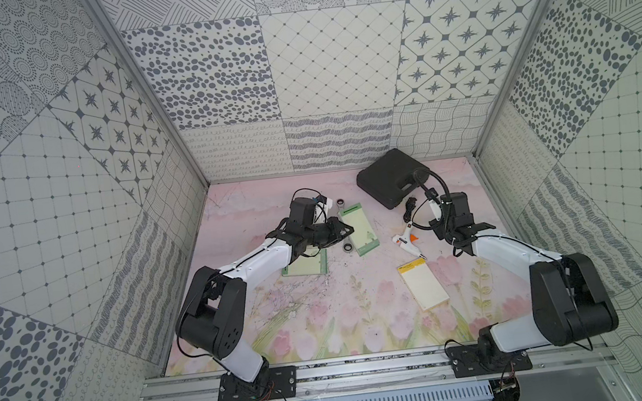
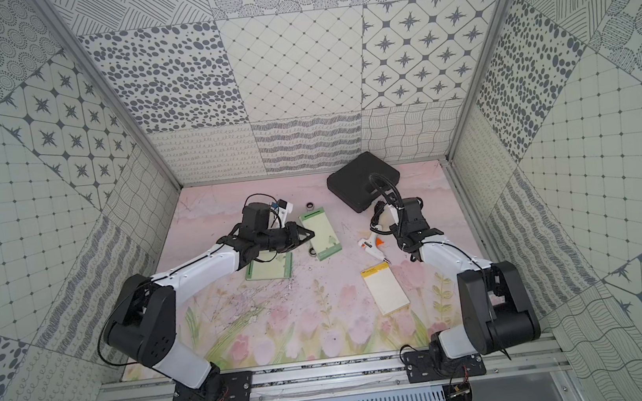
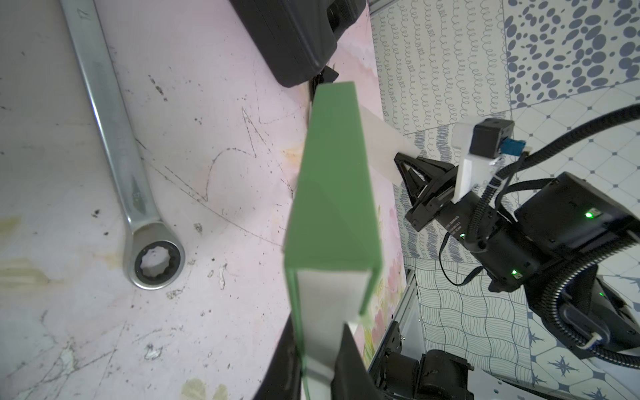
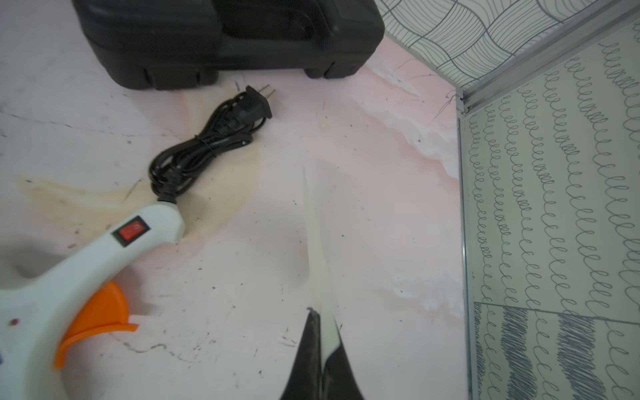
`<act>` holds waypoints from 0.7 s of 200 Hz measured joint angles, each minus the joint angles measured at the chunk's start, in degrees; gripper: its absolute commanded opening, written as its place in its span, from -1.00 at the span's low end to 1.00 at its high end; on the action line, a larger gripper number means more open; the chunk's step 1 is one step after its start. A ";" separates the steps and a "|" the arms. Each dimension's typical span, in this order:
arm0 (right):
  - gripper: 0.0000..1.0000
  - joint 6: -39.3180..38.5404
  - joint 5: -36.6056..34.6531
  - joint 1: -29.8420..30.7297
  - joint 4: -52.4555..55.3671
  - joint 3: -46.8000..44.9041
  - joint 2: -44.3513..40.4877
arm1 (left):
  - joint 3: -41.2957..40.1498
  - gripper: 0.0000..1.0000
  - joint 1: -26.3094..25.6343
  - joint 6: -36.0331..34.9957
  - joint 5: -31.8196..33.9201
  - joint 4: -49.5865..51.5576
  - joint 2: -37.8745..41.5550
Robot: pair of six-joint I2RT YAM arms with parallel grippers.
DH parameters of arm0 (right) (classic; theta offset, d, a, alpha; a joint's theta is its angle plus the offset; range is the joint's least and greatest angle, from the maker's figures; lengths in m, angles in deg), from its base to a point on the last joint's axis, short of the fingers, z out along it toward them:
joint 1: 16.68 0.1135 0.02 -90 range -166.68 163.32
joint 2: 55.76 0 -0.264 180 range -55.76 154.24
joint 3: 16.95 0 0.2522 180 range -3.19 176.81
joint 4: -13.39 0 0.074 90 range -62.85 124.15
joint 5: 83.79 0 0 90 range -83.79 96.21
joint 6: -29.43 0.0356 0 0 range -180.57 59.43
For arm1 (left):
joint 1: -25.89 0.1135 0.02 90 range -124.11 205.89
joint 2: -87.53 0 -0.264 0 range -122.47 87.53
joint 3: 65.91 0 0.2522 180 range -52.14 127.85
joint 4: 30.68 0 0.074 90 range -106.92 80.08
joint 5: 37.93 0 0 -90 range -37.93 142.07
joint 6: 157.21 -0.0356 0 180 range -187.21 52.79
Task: Tear off pages from different memo pads
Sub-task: Place the paper at the center of the board.
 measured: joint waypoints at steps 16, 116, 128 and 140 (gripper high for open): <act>-0.78 -2.14 0.35 -2.29 0.24 3.50 4.07 | 3.65 -1.00 0.68 -1.18 0.00 2.51 -2.99; 0.98 10.80 10.91 -5.73 4.98 6.08 -0.24 | 23.54 -1.00 3.67 -6.27 -0.26 13.44 -22.12; 0.98 14.71 13.51 -5.46 5.16 4.98 -5.07 | 25.77 -1.00 3.91 -6.69 -0.44 14.49 -24.35; 0.99 18.73 15.26 -5.40 5.27 4.28 -8.66 | 28.13 -1.00 4.04 -7.06 -0.72 15.34 -26.51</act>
